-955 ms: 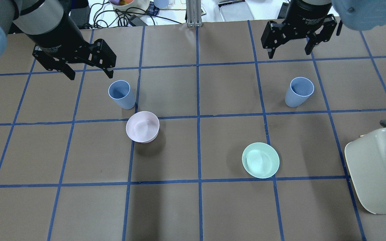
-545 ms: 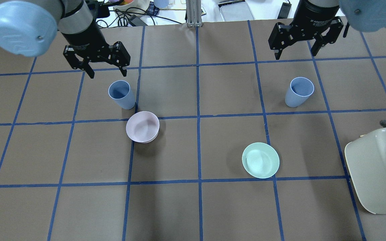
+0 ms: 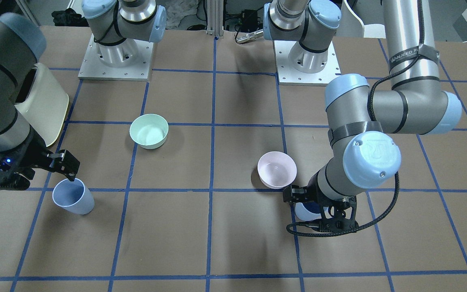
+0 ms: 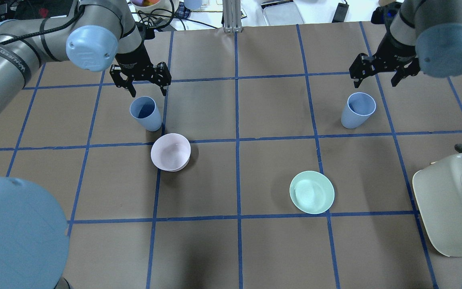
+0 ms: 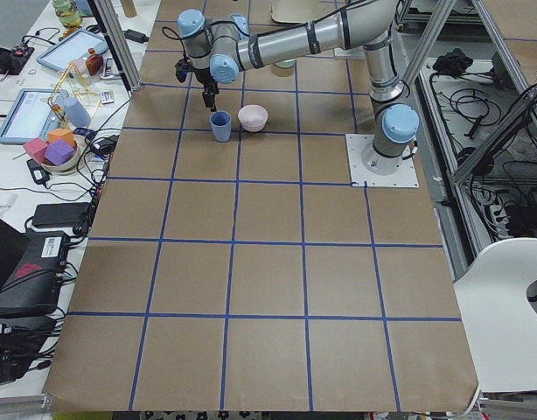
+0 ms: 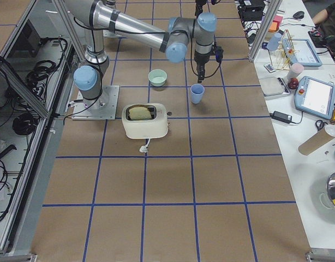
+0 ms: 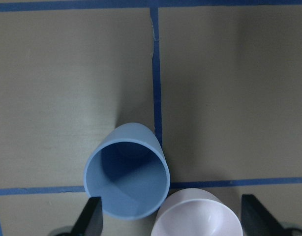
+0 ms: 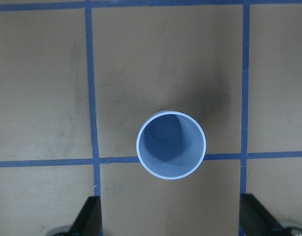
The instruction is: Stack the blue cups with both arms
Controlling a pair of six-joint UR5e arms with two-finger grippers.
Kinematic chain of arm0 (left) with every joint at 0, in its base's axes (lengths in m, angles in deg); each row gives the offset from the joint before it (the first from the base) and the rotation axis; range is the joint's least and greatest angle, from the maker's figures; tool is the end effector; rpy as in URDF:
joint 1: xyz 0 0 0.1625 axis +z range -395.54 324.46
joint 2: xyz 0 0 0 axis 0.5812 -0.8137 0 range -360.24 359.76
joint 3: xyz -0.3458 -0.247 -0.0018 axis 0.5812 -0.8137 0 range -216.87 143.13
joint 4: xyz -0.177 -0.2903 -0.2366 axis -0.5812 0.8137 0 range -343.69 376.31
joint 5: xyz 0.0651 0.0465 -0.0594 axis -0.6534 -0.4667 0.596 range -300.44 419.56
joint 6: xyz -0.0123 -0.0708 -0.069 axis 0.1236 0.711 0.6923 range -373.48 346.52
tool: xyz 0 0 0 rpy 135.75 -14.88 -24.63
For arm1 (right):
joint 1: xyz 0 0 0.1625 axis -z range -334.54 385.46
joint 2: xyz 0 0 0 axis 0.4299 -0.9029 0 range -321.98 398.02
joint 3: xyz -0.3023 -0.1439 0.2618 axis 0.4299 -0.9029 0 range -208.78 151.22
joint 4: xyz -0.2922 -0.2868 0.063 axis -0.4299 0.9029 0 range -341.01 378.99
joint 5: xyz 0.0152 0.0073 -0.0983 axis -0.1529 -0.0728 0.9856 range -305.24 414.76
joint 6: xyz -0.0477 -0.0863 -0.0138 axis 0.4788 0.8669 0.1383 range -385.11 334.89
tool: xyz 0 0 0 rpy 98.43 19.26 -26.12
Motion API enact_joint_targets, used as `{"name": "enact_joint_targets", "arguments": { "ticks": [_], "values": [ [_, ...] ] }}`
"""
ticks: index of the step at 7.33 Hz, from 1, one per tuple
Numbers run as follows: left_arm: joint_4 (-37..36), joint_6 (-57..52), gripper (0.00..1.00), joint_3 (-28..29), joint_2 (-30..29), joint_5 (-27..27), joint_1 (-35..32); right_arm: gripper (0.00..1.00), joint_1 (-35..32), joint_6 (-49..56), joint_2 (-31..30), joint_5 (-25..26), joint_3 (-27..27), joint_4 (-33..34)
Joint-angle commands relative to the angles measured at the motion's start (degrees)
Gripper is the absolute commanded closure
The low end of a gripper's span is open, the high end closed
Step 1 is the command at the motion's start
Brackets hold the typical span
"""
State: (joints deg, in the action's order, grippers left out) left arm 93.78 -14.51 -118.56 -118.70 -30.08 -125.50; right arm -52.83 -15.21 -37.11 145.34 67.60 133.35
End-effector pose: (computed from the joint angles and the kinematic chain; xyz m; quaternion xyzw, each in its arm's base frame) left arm -0.1335 -0.6563 0.2890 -0.0085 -0.9977 -0.0664 0.0038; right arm 0.0119 -0.5944 0.3372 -0.0159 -0.9995 0.0258 0.0100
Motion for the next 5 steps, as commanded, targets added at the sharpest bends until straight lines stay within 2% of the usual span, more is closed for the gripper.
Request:
{"name": "enact_joint_targets", "arguments": {
  "ticks": [1,2,3,4,5],
  "values": [
    [-0.3,0.0,0.31,-2.7,-2.1,0.0,0.0,0.0,2.3,1.3,5.8,-0.1,3.2,6.8],
    [-0.5,0.0,0.67,-3.6,-2.6,-0.2,0.0,0.0,2.3,3.9,6.3,-0.2,3.2,6.8],
    [-1.7,0.1,1.0,-3.1,-2.6,-0.3,0.0,0.04,2.4,4.2,6.9,-0.2,3.6,6.7],
    [-3.9,0.8,1.0,-3.4,-2.4,0.2,0.0,0.25,2.4,4.2,7.2,-0.2,3.7,6.7],
    [-4.7,1.4,1.0,-3.0,-2.0,0.0,-0.6,0.71,2.4,4.2,7.2,-0.2,3.6,6.6]
  ]
}}
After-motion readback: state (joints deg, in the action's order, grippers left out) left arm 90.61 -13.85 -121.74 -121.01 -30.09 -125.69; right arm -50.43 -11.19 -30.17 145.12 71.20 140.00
